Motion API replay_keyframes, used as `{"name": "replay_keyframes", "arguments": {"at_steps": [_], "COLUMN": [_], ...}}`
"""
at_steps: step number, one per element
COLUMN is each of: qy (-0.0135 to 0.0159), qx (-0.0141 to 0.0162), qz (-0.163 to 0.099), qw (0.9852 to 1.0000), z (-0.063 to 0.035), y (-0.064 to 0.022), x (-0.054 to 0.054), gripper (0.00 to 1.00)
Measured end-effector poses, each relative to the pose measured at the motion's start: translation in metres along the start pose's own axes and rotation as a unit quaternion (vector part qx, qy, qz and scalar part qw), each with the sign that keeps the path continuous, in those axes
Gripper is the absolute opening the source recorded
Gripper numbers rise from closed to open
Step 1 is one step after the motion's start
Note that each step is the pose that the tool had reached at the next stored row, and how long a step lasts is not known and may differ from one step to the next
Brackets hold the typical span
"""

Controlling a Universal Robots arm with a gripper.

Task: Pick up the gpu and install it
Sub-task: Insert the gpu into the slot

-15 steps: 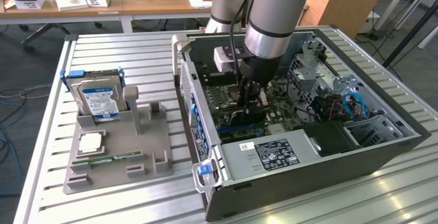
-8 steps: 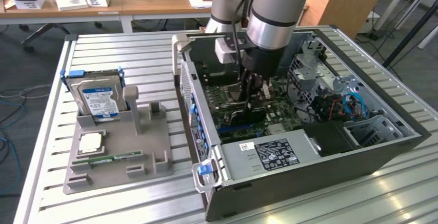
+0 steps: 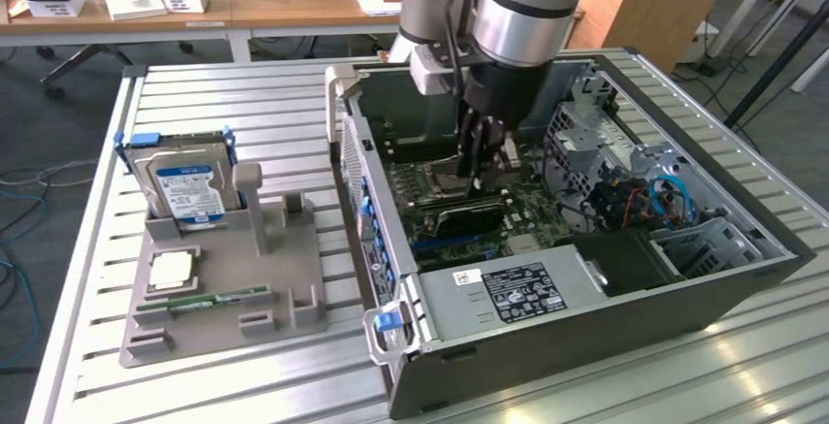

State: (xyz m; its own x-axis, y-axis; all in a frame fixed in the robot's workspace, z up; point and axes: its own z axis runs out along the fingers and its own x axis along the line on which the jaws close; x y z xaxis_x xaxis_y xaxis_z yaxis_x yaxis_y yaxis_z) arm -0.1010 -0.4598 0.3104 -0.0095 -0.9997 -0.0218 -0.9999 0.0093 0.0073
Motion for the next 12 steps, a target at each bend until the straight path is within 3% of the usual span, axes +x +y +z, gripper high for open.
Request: {"name": "replay_keyframes", "arguments": {"at_steps": [12], "qy": [0.0], "qx": [0.0], "qz": [0.0], "qw": [1.0], "z": [-0.0386], "y": [0.0001], "x": [-0.001], "gripper": [0.4]}}
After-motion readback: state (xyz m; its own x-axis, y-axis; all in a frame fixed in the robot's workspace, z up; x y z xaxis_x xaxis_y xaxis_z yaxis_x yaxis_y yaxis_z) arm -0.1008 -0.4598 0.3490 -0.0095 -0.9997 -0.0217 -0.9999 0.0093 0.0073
